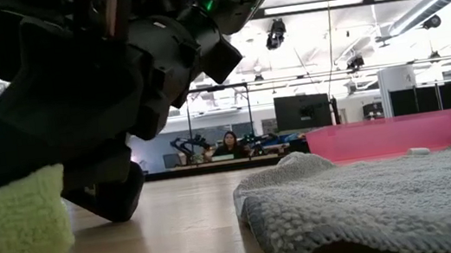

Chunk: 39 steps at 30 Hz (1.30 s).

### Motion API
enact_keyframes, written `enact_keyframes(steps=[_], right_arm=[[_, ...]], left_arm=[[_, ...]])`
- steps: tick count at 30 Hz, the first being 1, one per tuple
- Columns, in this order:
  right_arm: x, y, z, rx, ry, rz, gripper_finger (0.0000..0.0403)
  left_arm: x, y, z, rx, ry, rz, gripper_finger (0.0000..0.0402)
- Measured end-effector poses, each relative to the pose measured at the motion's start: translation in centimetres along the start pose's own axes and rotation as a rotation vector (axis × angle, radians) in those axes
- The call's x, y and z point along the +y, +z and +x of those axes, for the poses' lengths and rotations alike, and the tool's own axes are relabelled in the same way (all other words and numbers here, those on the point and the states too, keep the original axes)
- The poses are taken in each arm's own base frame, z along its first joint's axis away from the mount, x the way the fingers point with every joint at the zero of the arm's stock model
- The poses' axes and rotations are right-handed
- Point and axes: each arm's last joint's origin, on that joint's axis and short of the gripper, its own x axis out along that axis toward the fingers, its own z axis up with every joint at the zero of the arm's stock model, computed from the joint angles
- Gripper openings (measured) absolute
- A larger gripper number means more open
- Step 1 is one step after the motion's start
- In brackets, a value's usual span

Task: Roll microfiber towels into tight, uniform cylinder then place into a basket
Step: Roll the green microfiber cloth

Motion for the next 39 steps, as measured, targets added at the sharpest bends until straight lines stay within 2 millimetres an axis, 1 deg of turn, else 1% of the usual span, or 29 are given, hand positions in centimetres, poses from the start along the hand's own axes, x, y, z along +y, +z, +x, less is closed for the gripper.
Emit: enact_keyframes(steps=[3,6,14,19,22,26,28,30,32,34,36,39], right_arm=[[0.6,0.4,-0.5,-0.012,-0.031,-0.091,0.0015],[1.2,0.8,-1.0,-0.016,-0.071,-0.190,0.0030],[2.1,1.7,-2.7,-0.014,-0.156,-0.396,0.0106],[3.7,2.3,-4.0,0.023,-0.171,-0.582,0.0142],[5.1,2.4,-4.7,0.062,-0.163,-0.728,0.0149],[7.1,2.9,-5.6,0.065,-0.192,-0.890,0.0141],[8.1,2.9,-5.3,0.076,-0.243,-0.995,0.0135],[8.8,2.4,-4.4,0.128,-0.356,-1.099,0.0128],[9.3,1.6,-3.3,0.188,-0.498,-1.209,0.0122],[9.5,0.8,-2.3,0.209,-0.593,-1.286,0.0117],[9.7,0.4,-1.7,0.203,-0.615,-1.318,0.0112],[9.4,-0.1,-1.6,0.189,-0.611,-1.291,0.0103]], left_arm=[[0.0,-0.8,0.1,-0.009,0.000,-0.058,0.0138],[-0.1,-1.3,0.2,-0.014,-0.004,-0.118,0.0138],[-0.3,-1.8,-0.1,-0.018,-0.008,-0.244,0.0138],[-0.8,-2.1,-0.4,-0.078,-0.010,-0.268,0.0138],[-1.1,-2.3,-0.6,-0.089,-0.019,-0.274,0.0138],[-1.0,-2.7,-0.6,-0.092,-0.022,-0.330,0.0138],[-1.1,-3.0,-0.6,-0.100,-0.021,-0.334,0.0138],[-1.0,-3.3,-0.6,-0.103,-0.018,-0.346,0.0138],[-0.9,-3.6,-0.6,-0.112,-0.014,-0.422,0.0138],[-0.8,-3.9,-0.5,-0.131,-0.011,-0.517,0.0138],[-0.7,-4.1,-0.4,-0.138,-0.006,-0.560,0.0138],[-0.5,-4.3,-0.2,-0.136,-0.001,-0.610,0.0138]])
